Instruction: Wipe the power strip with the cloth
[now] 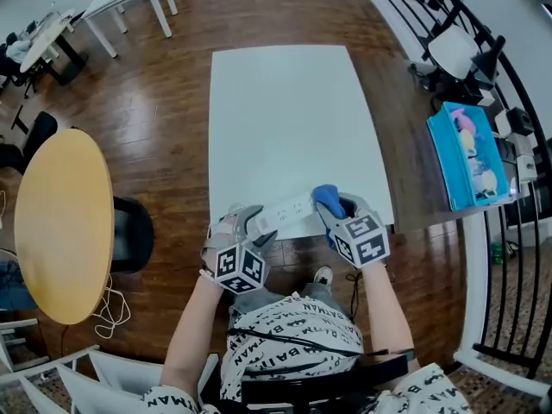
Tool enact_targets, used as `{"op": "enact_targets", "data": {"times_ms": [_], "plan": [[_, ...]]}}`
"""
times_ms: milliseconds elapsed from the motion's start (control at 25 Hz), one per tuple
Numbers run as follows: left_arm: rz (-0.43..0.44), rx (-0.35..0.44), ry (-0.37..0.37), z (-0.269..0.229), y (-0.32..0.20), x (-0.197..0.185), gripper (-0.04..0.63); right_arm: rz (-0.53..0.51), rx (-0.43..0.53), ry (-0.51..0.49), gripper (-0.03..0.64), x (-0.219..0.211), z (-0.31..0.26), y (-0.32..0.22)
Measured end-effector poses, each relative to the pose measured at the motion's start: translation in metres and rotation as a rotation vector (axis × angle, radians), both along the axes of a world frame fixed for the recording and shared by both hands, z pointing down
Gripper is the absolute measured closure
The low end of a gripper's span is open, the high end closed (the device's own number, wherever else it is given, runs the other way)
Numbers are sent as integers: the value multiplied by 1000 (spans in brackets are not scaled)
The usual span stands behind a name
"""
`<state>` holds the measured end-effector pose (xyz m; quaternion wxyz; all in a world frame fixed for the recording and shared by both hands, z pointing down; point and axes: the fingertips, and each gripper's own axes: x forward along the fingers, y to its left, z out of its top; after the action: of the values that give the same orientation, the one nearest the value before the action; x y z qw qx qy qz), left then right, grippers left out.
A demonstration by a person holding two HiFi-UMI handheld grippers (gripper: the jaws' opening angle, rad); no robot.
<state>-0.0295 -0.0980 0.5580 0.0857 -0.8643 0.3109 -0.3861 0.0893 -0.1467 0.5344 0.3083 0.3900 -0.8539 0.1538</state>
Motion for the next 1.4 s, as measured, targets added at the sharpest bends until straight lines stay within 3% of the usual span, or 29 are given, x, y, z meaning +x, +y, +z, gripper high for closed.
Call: {"op": "enact_targets", "data": {"times_ms": [120,360,520,640,760,920,1080,1400], "plan": [[22,51,-36,-11,6,6,310,-80,-5,-19,480,-24,-9,14],[44,77,-86,-18,8,13,311,-300,-16,-58,482,-101,-32,58],[46,98,-92,-23,8,11,311,-375,-9,-53,482,-130,-44,73],[-2,75,-28,-29,4,3,311,-354,1,-114,480,-124,-50,68],[-59,59,26,-33,-6,-8,311,-252,26,-177,480,-101,-59,57],[-127,42,100,-41,-18,-23,311,-188,3,-166,482,-76,-47,57],[-200,24,186,-50,-25,-29,311,-197,-23,-170,480,-87,-35,64],[-188,54,203,-59,-12,-22,311,-144,-26,-189,482,-82,-29,55]]}}
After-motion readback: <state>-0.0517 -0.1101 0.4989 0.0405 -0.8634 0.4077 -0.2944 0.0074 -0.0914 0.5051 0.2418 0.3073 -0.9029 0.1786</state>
